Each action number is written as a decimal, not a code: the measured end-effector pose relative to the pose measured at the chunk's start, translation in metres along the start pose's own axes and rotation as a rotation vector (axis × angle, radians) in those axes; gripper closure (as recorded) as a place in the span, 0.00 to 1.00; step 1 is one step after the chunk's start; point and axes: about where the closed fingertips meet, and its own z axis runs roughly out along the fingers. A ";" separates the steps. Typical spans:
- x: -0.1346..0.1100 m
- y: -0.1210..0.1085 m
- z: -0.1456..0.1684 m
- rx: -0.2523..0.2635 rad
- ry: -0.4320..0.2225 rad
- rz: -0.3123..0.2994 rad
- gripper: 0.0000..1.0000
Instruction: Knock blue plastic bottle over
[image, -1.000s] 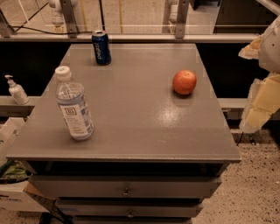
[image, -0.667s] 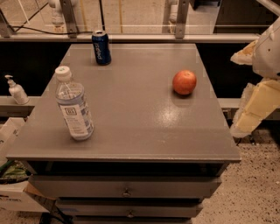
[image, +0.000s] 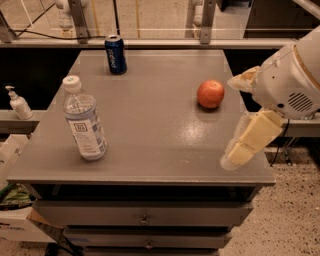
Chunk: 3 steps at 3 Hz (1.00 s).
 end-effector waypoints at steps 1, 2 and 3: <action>-0.018 0.005 0.014 -0.018 -0.070 0.009 0.00; -0.022 0.007 0.021 -0.019 -0.102 0.004 0.00; -0.039 0.005 0.047 -0.017 -0.200 0.029 0.00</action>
Offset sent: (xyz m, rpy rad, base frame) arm 0.0053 0.0458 -0.0194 0.1524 0.0221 0.0289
